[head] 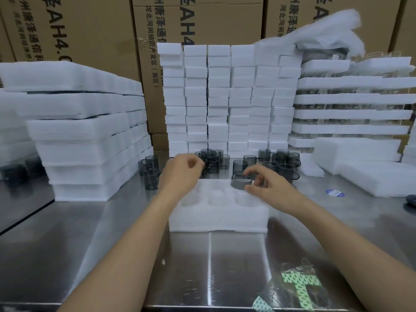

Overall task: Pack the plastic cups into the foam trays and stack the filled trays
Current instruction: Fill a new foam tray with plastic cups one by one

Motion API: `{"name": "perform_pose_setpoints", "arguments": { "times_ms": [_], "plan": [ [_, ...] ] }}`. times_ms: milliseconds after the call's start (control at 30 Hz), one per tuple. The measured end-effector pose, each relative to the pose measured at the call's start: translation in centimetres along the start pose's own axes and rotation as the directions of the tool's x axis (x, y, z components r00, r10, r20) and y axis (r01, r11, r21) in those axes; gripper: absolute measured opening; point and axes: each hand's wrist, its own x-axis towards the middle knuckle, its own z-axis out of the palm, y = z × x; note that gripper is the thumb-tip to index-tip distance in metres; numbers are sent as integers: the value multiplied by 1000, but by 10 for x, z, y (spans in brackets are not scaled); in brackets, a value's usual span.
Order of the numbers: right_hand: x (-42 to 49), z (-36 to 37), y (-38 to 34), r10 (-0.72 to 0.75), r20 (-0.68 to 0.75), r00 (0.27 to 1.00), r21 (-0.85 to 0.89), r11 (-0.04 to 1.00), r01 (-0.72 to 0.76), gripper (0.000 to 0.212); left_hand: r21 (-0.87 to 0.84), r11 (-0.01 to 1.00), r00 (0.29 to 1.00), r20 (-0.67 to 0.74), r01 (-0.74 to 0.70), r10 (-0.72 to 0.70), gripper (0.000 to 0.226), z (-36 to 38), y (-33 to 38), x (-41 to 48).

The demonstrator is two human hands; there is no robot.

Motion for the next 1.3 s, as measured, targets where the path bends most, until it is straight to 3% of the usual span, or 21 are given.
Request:
{"name": "perform_pose_setpoints", "arguments": {
  "times_ms": [67, 133, 233, 333, 500, 567, 700, 833, 1033, 1167, 1300],
  "plan": [
    [0, -1, -1, -6, 22, 1000, -86, 996, 7, 13, 72, 996, 990, -137, 47, -37, 18, -8, -22, 7],
    [0, 0, -2, -40, -8, 999, -134, 990, 39, 12, 166, 984, 982, -186, 64, -32, 24, -14, -51, 11],
    [-1, 1, -3, -73, -30, 997, -159, 985, 67, 25, 322, 942, 991, -121, 92, -55, 49, -18, -88, 11],
    [-2, 0, -4, -3, 66, 998, -143, 990, 13, 34, 375, 908, 982, -44, 188, -185, 56, -15, -101, 10],
    [-5, -1, -11, -57, 42, 997, -82, 995, 60, 42, 405, 879, 966, -43, 251, -256, 42, -13, -103, 10],
    [-7, -1, -13, -9, 149, 989, -59, 998, 18, 56, 414, 867, 958, -55, 278, -282, 36, -15, -102, 10],
    [-8, -1, -15, -14, 152, 988, -211, 976, 46, 69, 373, 872, 948, -121, 317, -293, 15, -16, -101, 7],
    [-9, -3, -12, 43, 301, 953, -141, 990, 0, 66, 302, 894, 939, -194, 332, -283, 33, -16, -93, 7],
    [-8, 0, -9, 43, 290, 956, -114, 993, -10, 71, 116, 990, 939, -344, 74, -30, 78, -14, -57, 11],
    [-8, 0, -9, 32, 281, 959, -76, 997, -11, 82, 77, 939, 821, -466, -334, 330, 64, -15, -22, 4],
    [-9, 1, -8, 37, 274, 961, -69, 997, -19, 75, -7, 875, 727, -560, -484, 398, 65, -13, 7, -6]
  ]
}}
